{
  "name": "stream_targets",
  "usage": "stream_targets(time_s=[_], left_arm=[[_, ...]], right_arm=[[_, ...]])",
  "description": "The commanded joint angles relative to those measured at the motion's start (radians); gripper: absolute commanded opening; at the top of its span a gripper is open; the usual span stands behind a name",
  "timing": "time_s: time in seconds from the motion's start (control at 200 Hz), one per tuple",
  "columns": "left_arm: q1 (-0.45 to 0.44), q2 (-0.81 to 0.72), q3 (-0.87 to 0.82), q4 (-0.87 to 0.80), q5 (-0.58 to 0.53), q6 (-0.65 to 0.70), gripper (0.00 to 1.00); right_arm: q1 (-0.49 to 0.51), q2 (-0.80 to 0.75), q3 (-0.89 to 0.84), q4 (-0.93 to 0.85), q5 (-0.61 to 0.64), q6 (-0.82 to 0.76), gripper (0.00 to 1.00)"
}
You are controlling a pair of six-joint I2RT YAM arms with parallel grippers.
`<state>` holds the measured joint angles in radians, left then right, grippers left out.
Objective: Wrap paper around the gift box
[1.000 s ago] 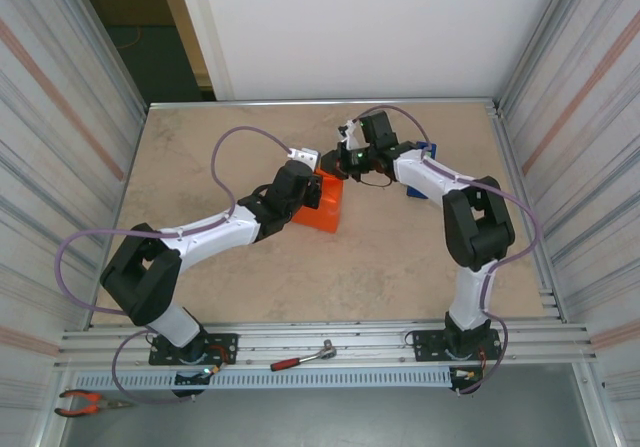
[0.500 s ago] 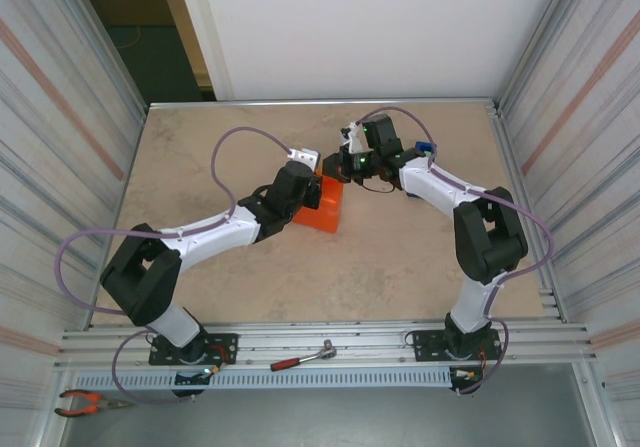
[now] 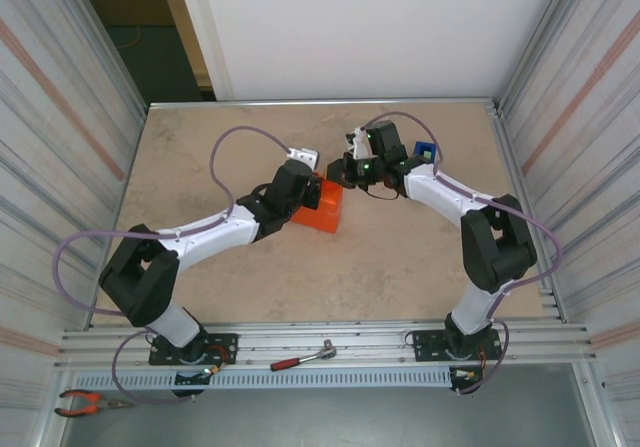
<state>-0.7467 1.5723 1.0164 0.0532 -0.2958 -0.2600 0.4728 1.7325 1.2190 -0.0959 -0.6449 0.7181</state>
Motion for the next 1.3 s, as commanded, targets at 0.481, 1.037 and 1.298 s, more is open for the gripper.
stream_targets(time_s=[0.481, 1.037, 1.298], left_arm=[[0.311, -0.067, 0.329, -0.414, 0.643, -0.135, 0.39], [0.381, 0.444, 0.860, -0.813, 0.901, 0.205, 0.11], [0.360, 0.440, 0.847, -0.900, 0.916, 0.307, 0.11]], right_arm=[[0.031, 0.004, -0.140, -0.053, 0.017, -0.009, 0.00], [0.030, 0.012, -0.144, -0.059, 0.028, -0.017, 0.00], [0.027, 0.009, -0.143, -0.067, 0.026, -0.025, 0.00]])
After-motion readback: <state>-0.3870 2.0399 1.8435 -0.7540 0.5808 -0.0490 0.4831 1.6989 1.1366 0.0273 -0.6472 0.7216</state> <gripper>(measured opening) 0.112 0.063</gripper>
